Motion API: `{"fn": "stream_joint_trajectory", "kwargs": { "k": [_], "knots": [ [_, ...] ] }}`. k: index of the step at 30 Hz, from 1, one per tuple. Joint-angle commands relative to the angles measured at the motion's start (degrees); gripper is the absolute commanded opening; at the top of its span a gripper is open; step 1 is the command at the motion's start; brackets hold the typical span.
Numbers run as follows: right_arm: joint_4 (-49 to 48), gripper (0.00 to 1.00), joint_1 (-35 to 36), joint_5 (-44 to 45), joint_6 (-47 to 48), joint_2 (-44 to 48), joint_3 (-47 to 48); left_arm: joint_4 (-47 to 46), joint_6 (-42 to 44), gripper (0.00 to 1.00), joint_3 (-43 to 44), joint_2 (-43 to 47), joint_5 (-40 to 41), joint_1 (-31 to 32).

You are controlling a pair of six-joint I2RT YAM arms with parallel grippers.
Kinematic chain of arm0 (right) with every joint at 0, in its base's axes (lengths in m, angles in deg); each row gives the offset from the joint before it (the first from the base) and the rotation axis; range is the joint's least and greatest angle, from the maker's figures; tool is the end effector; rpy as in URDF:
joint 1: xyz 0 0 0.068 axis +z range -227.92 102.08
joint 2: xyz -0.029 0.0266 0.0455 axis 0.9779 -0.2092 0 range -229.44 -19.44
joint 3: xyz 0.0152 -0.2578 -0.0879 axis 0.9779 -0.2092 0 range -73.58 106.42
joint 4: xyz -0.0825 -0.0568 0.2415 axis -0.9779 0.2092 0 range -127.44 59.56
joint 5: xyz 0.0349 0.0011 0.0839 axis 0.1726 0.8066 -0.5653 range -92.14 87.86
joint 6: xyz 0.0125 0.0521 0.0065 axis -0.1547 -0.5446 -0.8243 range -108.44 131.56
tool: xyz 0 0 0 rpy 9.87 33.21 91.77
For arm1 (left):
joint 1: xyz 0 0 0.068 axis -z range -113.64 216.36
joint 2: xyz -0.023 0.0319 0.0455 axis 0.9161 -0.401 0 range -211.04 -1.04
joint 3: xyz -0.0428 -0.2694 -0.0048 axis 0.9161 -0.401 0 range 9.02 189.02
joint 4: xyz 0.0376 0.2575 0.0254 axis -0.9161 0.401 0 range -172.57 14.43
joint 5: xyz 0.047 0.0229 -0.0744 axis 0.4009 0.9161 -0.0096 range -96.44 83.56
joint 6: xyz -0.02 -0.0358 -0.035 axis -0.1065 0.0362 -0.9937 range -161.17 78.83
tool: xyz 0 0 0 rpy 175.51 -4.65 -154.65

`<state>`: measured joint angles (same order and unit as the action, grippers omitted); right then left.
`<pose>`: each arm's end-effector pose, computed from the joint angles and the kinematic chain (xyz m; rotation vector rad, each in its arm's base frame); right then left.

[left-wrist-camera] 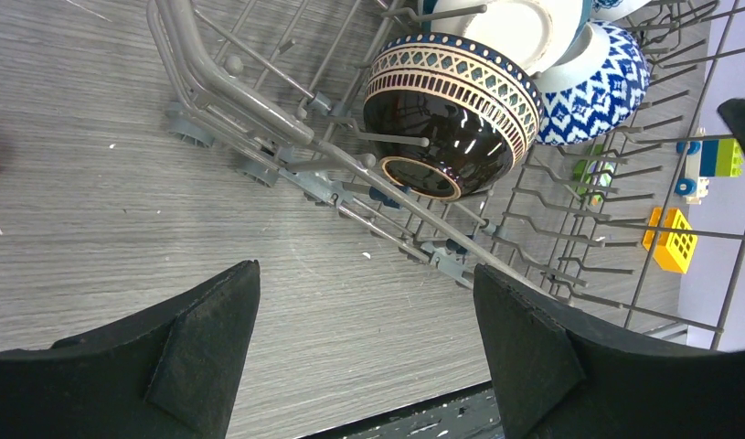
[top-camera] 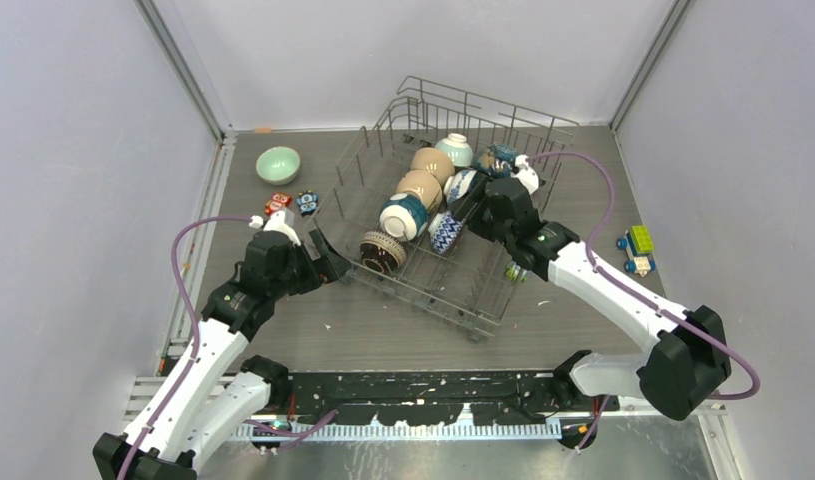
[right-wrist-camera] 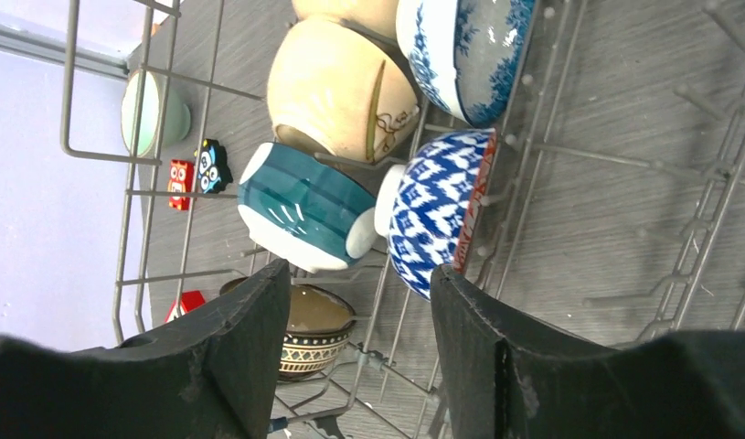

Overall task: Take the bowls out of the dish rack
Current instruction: Pick up the bowl from the dish rack.

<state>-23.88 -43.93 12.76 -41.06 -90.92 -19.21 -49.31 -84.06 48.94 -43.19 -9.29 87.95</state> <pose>0.2382 0.1496 0.2937 0.5048 2.0914 0.6340 0.1487 -0.0608 0.2775 -0.3917 2.2405 -0.6731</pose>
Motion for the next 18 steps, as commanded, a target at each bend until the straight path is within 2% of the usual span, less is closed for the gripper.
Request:
{"fn": "stream_joint_trajectory", "kwargs": {
  "k": [1,6,18],
  "knots": [
    [3.8,0.6,-0.2,0.3,2.6,-2.8,5.4,-1.7,0.0,0.87,0.7,0.1,-0.5,0.0],
    [3.0,0.56,-0.7,-0.2,2.7,-5.5,6.5,-1.3,0.1,0.87,0.7,0.5,-0.7,0.0],
    [0.1,0.56,-1.6,-1.6,1.4,-8.9,4.8,-1.0,0.1,0.87,0.3,0.9,-0.6,0.0]
  ]
}}
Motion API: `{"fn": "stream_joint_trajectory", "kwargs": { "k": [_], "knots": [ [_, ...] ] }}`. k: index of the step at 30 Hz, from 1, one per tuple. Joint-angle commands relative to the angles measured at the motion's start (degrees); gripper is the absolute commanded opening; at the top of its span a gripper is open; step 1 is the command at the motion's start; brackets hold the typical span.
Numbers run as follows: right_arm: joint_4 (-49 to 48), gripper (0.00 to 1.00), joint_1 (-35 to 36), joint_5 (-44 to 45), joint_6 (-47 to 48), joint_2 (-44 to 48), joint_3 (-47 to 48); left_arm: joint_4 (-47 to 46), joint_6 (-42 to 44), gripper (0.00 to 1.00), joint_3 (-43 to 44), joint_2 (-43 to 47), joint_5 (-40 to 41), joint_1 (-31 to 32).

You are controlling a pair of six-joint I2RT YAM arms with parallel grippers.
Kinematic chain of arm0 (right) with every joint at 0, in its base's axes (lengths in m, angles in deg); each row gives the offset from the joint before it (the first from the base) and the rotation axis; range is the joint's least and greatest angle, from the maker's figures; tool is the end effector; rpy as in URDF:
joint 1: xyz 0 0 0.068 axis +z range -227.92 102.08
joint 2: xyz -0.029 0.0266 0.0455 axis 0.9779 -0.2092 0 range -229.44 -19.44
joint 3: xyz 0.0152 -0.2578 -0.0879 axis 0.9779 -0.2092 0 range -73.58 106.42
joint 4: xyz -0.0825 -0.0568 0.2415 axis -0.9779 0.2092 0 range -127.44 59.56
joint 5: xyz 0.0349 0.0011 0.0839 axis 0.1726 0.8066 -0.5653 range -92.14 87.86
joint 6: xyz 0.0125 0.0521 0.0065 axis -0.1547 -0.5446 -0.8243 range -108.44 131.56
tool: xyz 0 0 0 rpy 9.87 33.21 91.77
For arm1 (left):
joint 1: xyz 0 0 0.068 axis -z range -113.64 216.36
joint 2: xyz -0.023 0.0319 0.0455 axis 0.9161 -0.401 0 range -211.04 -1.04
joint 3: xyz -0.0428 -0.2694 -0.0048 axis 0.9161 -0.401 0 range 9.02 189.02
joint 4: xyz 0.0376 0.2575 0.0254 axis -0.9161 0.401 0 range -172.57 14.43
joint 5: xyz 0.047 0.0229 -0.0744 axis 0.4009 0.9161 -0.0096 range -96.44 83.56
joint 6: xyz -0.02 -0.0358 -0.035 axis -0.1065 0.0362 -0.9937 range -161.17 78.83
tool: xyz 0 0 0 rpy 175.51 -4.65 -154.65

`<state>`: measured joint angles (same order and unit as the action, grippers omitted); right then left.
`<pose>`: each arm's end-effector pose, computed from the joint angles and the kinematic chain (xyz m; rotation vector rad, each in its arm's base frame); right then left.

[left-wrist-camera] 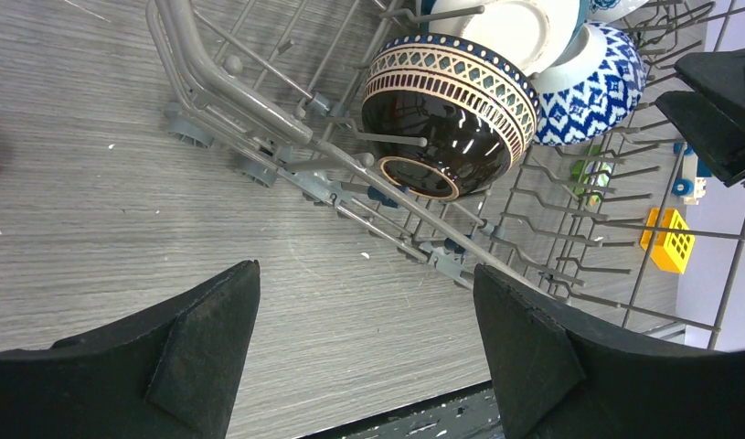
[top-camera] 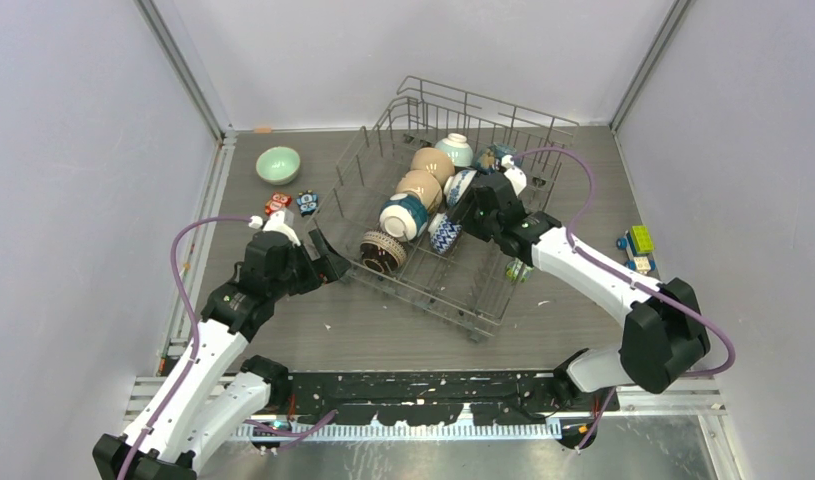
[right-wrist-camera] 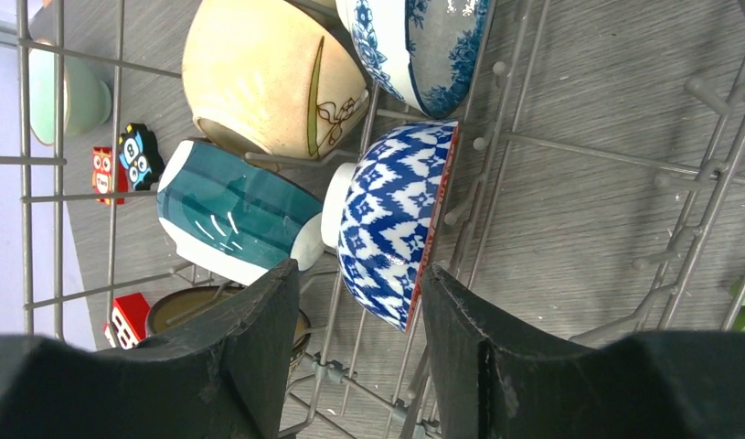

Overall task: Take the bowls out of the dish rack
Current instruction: Pick up the bowl from the dish rack.

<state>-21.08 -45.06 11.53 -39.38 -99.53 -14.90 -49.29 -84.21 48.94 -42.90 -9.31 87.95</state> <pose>0.2652 0.1613 0.2734 0.4858 2.2101 0.5380 0.1479 -0.0605 0.2782 -0.3936 2.2359 -0.6770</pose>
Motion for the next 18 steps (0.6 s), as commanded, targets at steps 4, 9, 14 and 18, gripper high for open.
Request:
{"fn": "stream_joint_trajectory", "kwargs": {
  "k": [4,9,14,18],
  "knots": [
    [-3.3,0.56,-0.8,-0.7,-0.4,-1.2,0.1,-1.1,0.2,0.87,0.2,0.6,-0.6,0.0],
    [-3.8,0.56,-1.1,-0.9,-0.5,-2.0,-0.2,-1.1,0.1,0.87,0.2,0.6,-0.4,0.1],
    [-4.3,0.56,-1.4,-1.4,-0.5,-2.9,-0.5,-1.2,0.0,0.87,0.2,0.2,-0.4,0.0],
    [-5.2,0.56,-1.5,-2.1,-0.7,-3.9,-0.7,-1.3,-0.1,0.87,0.1,0.0,-0.5,0.0]
  ]
}}
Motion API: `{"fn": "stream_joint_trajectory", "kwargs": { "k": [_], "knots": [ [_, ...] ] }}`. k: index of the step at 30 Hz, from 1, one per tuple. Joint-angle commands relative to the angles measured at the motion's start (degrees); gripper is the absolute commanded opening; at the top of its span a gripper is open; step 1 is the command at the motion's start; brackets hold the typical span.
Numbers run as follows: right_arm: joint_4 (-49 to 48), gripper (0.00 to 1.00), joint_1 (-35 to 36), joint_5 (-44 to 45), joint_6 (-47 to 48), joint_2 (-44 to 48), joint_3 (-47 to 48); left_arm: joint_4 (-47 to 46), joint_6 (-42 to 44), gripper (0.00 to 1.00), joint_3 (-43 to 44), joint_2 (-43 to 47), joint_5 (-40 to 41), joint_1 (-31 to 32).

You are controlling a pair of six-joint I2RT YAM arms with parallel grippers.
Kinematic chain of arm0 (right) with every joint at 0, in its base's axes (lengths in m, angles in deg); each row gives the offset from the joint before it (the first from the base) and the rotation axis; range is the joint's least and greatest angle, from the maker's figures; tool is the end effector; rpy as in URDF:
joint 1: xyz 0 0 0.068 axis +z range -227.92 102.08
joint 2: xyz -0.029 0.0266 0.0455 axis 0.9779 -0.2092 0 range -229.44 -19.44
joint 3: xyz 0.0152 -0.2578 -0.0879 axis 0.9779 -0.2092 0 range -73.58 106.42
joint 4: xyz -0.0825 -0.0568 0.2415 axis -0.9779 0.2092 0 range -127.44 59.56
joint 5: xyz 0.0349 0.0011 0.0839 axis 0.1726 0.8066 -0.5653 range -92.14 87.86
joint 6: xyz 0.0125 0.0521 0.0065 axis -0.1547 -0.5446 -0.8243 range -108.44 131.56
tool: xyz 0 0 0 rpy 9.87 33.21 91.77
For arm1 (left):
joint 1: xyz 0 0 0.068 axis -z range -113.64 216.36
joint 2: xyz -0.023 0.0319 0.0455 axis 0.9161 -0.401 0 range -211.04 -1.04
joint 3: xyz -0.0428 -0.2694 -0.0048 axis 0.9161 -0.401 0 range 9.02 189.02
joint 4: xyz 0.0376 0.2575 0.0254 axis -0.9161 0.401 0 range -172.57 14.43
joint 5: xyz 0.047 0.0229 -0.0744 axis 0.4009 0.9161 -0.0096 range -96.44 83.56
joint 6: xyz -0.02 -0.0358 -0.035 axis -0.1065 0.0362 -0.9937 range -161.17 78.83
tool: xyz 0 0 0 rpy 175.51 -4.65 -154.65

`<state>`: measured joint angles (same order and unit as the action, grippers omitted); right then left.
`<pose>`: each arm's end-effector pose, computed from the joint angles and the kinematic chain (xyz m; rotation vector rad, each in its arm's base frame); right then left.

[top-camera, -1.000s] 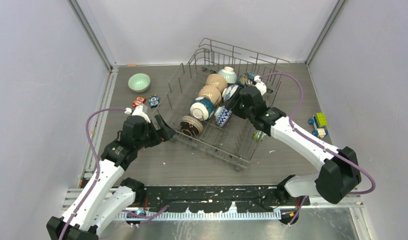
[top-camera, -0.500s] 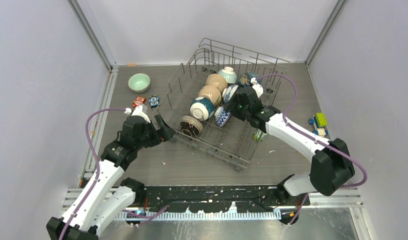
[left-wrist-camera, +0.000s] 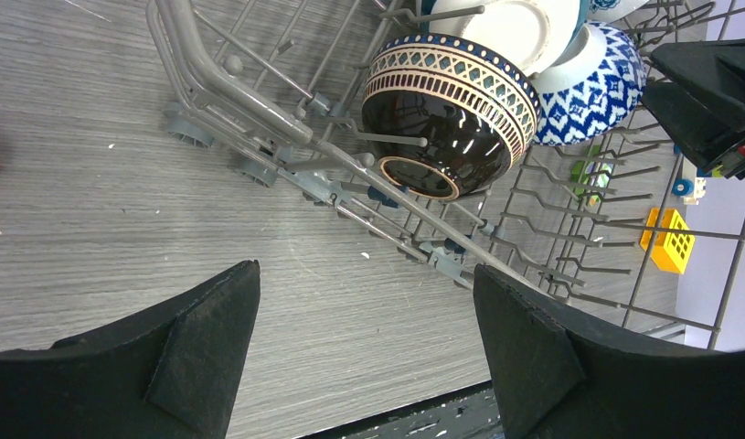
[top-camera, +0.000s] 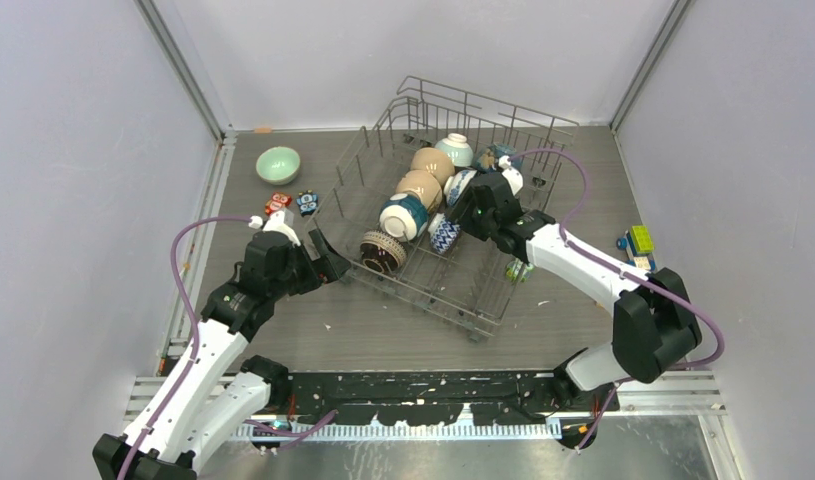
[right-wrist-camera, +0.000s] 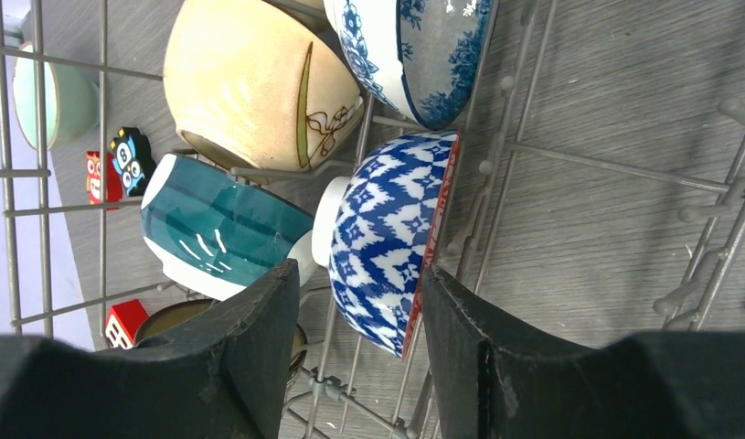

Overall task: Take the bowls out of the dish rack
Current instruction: Pick up the bowl from the dish rack.

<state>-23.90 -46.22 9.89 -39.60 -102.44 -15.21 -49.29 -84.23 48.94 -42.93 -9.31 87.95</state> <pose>0.2770 0.1624 0.2607 0.4992 2.2230 0.5518 0.1480 -0.0605 0.2781 -0.3941 2.2364 -0.6770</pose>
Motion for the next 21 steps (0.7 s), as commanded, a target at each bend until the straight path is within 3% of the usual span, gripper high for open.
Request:
{"fn": "stream_joint_trajectory", "kwargs": {
  "k": [1,21],
  "knots": [
    [-2.5,0.56,-0.4,-0.6,-0.6,-1.1,-0.4,-1.2,-0.1,0.87,0.1,0.1,-0.4,0.0],
    [-13.3,0.47,-1.4,-4.4,-3.3,-0.9,-7.6,-1.5,-0.1,0.87,0.0,-0.6,-0.1,0.0]
  ]
}}
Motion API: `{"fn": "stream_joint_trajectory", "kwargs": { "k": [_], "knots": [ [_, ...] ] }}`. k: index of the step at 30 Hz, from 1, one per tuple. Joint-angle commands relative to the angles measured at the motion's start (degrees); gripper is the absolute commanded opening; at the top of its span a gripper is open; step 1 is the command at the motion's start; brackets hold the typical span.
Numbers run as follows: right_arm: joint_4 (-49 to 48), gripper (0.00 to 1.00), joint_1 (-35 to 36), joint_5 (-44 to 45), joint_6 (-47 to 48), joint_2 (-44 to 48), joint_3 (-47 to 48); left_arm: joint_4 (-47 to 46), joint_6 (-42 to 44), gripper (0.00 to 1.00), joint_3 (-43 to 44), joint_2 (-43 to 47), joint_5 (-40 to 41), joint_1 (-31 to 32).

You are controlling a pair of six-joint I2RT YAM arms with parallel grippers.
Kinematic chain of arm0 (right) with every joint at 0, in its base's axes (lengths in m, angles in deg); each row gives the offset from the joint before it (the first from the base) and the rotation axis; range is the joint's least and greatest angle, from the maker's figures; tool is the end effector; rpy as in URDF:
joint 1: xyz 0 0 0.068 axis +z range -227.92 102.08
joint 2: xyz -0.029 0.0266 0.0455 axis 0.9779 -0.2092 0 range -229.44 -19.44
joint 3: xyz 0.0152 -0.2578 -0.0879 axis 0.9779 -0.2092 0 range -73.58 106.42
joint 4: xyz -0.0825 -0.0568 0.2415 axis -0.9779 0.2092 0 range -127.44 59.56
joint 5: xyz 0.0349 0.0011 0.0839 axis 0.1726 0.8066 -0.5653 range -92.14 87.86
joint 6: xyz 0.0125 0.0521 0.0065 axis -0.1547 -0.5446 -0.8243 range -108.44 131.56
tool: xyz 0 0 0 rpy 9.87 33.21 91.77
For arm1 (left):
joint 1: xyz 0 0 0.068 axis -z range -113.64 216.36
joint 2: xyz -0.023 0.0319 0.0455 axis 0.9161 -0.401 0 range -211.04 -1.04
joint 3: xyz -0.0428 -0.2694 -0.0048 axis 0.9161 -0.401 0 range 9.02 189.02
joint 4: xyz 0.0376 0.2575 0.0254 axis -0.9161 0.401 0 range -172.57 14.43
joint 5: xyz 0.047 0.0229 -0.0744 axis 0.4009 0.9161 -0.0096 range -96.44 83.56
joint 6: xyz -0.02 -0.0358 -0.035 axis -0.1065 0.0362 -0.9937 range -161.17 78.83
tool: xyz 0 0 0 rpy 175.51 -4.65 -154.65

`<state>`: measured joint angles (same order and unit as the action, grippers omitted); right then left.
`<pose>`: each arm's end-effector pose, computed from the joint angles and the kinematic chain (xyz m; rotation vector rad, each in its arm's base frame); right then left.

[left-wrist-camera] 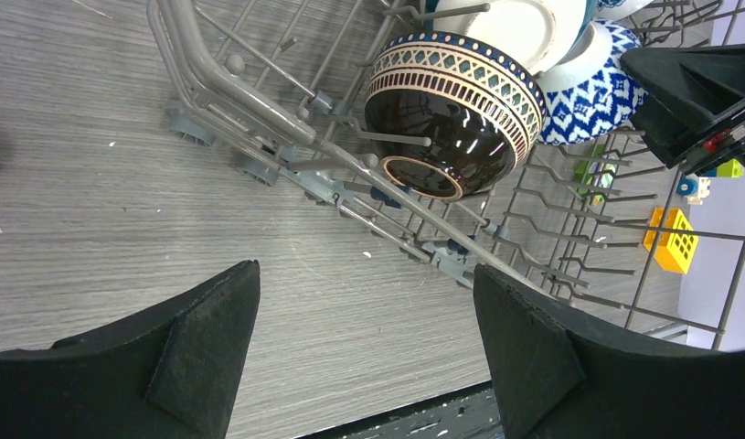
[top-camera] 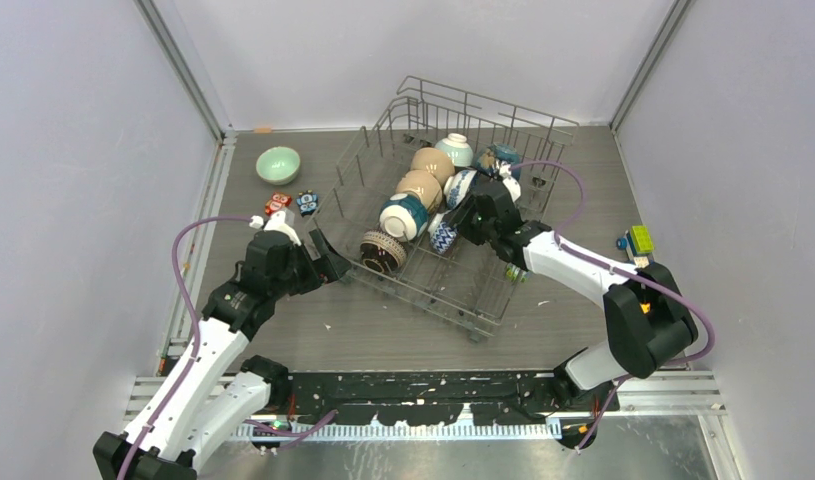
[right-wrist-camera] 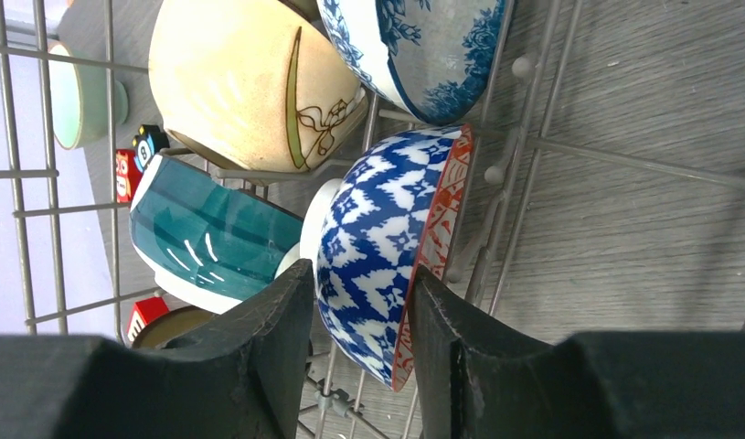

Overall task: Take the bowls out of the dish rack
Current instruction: Pick up the bowl from the dish rack.

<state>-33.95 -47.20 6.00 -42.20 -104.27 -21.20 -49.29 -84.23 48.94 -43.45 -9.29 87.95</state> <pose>0.2807 0.1610 0.2314 0.5341 2.2088 0.6592 0.1494 -0.0611 0.2768 -0.3962 2.2451 -0.6723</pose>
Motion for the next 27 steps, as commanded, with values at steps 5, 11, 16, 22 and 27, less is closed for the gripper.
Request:
{"fn": "stream_joint_trajectory", "kwargs": {
  "k": [5,11,16,22,27],
  "knots": [
    [-7.5,0.43,-0.7,-1.3,-1.0,1.4,-3.6,-1.4,-0.2,0.87,-0.1,0.0,0.0,0.0],
    [-12.1,0.37,-1.1,-2.0,-1.5,2.9,-7.0,-0.6,-0.2,0.87,-0.1,0.1,0.5,0.0],
    [-15.0,0.31,-1.4,-2.6,-1.9,3.9,-9.4,-0.4,-0.4,0.87,-0.3,0.0,0.6,0.0],
    [-16.7,0.25,-1.8,-3.7,-1.7,4.8,-11.2,-0.6,-0.7,0.87,-0.4,-0.1,0.6,0.0],
    [-20.8,0.24,-2.2,-4.9,-2.0,5.4,-13.7,-0.9,-0.8,0.87,-0.9,-0.3,0.9,0.0]
  ]
}}
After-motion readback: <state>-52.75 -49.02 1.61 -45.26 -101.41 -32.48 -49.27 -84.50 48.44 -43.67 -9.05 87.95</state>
